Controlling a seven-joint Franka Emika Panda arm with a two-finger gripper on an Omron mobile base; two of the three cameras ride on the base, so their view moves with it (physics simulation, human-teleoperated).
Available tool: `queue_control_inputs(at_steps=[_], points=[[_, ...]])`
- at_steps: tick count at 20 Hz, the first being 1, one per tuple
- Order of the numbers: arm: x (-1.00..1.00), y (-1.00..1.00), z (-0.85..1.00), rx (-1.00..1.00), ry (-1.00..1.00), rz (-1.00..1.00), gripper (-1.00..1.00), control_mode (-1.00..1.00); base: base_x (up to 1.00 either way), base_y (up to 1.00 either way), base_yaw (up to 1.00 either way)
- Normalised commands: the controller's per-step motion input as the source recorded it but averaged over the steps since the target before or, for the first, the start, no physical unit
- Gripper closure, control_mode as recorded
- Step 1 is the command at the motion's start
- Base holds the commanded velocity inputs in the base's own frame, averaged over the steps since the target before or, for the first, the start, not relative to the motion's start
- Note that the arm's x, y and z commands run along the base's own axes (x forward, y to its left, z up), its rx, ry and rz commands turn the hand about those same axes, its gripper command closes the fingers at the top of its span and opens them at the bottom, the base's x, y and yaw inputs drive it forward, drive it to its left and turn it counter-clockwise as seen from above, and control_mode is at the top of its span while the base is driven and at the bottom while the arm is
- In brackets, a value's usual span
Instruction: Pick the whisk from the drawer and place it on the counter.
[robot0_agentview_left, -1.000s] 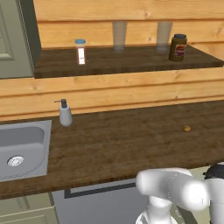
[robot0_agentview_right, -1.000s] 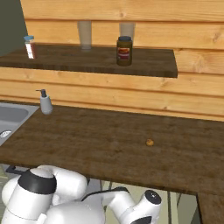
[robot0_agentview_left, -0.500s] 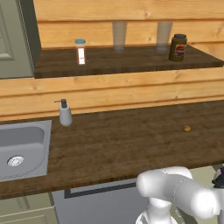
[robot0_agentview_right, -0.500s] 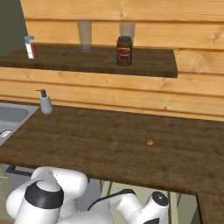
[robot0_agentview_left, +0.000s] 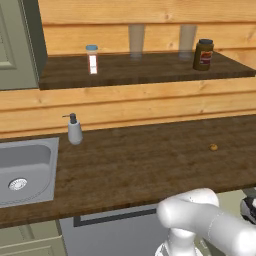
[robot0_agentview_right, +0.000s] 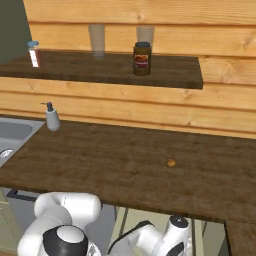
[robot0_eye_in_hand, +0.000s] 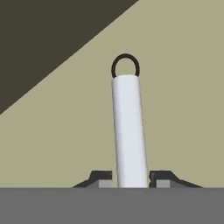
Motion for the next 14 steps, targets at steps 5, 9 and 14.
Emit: queue_control_inputs(at_steps=[5, 9, 14], points=[[-0.94, -0.04, 0.13, 0.01, -0.17, 0.0, 1.0, -1.0, 0.0, 0.0, 0.0], [-0.9, -0.09, 0.91, 0.17, -0.31, 0.0, 1.0, -1.0, 0.0, 0.0, 0.0], [-0.22, 0.08, 1.0, 0.16, -0.26, 0.0, 1.0, -1.0, 0.0, 0.0, 0.0]])
